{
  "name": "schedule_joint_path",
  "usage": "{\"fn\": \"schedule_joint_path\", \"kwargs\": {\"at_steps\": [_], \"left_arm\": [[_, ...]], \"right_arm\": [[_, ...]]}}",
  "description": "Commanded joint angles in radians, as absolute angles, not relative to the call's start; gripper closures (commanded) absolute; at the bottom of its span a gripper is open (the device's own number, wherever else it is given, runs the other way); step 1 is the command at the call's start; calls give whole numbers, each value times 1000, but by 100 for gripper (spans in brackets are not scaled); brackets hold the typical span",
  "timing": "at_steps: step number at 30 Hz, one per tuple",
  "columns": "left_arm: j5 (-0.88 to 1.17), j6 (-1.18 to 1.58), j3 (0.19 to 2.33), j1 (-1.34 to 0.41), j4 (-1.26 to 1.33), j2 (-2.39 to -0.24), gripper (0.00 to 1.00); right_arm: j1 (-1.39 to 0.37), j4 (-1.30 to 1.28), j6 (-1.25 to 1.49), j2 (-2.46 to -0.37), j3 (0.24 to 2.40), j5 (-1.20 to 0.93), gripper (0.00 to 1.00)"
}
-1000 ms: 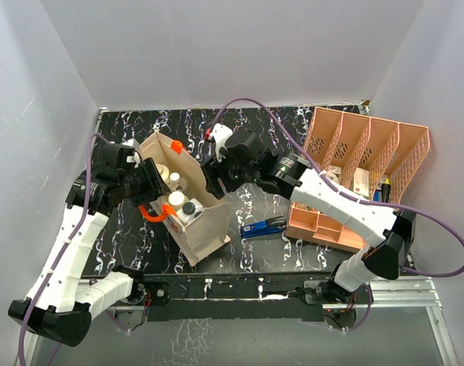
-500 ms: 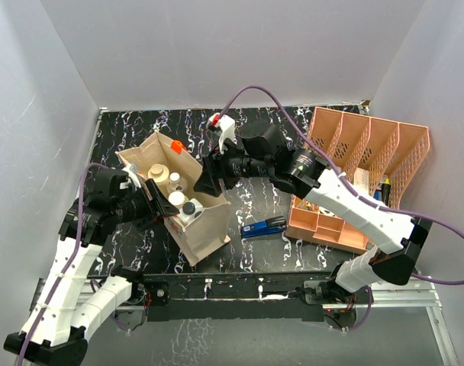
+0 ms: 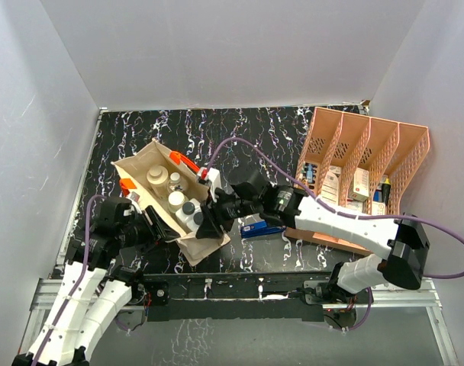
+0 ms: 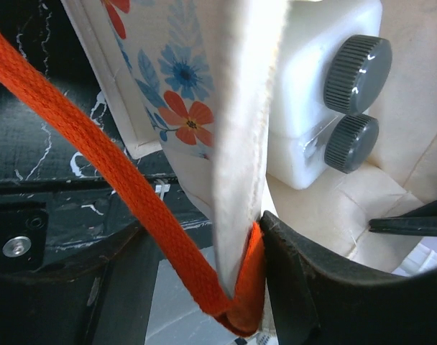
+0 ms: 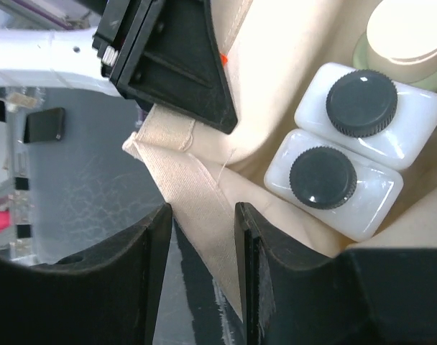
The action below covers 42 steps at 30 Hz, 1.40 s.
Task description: Take the personal care products out of the canvas bag
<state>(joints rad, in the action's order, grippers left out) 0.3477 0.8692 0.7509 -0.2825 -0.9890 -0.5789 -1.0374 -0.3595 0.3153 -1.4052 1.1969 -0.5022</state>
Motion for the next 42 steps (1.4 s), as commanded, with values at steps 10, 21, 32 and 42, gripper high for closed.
{"fn": "schedule_joint_path", "kwargs": {"at_steps": [10,21,32,42], "left_arm": [[346,869,567,-281,-1026,-521,49],[392,846,566,-282,-1003,-524,47],[430,789,581,-281,-993,-557,45],[496,776,658,-282,-977,-569,24]], "right_arm": [[-1107,-268,242,-1415,896,-302,60],[-1109,-381,310,-1382,1158,-163,49],[-1119,-525,311,-1498,1415,-55,21],[-1150,-569,306,-1487,1395,-57,32]]}}
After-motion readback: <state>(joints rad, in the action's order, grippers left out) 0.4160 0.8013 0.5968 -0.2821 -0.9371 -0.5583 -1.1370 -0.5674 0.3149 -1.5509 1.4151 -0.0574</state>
